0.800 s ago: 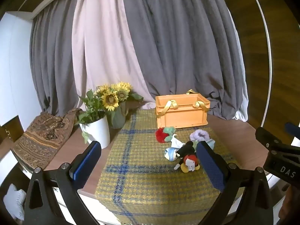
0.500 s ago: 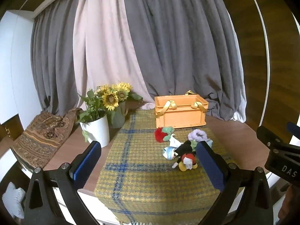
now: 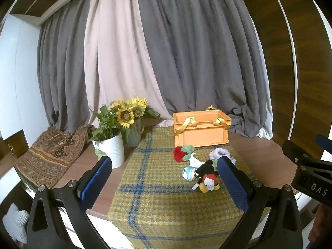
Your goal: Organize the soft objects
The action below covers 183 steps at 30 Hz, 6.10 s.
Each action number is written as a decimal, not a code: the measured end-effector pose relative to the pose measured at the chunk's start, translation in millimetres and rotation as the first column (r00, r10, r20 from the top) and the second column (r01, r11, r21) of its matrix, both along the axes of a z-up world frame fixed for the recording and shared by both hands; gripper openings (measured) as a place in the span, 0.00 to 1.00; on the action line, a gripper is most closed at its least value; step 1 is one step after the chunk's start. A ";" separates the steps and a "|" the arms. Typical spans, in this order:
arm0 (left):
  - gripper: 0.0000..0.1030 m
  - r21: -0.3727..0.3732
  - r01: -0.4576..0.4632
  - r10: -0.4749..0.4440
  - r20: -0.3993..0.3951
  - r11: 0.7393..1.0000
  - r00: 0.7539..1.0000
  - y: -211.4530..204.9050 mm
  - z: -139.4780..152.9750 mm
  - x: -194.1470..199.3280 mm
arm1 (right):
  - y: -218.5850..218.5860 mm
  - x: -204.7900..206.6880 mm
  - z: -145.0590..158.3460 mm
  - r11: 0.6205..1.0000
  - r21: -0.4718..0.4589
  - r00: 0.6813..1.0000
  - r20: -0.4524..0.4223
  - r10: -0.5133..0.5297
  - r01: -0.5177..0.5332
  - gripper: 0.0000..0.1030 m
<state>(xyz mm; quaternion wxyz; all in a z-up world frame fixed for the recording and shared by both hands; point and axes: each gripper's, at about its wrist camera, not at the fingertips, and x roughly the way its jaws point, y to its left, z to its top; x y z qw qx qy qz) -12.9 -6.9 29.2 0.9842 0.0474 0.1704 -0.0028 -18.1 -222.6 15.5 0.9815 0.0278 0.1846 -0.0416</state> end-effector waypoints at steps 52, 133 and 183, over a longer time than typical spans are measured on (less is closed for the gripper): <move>1.00 -0.022 0.008 -0.007 0.025 1.000 1.000 -0.3 -11.3 -6.1 | 12.4 -4.9 5.0 1.000 -0.004 0.999 0.036 0.019 -0.019 1.00; 0.60 -0.011 0.839 -0.754 -0.445 0.544 0.483 -25.4 -235.5 313.2 | 78.0 227.4 -193.7 0.926 0.183 0.860 -0.461 -0.217 0.332 0.51; 0.57 -0.124 0.371 -0.380 -0.069 0.921 0.922 -23.5 -51.4 288.3 | 26.4 248.3 -40.5 0.990 0.138 0.996 -0.074 0.048 -0.038 0.40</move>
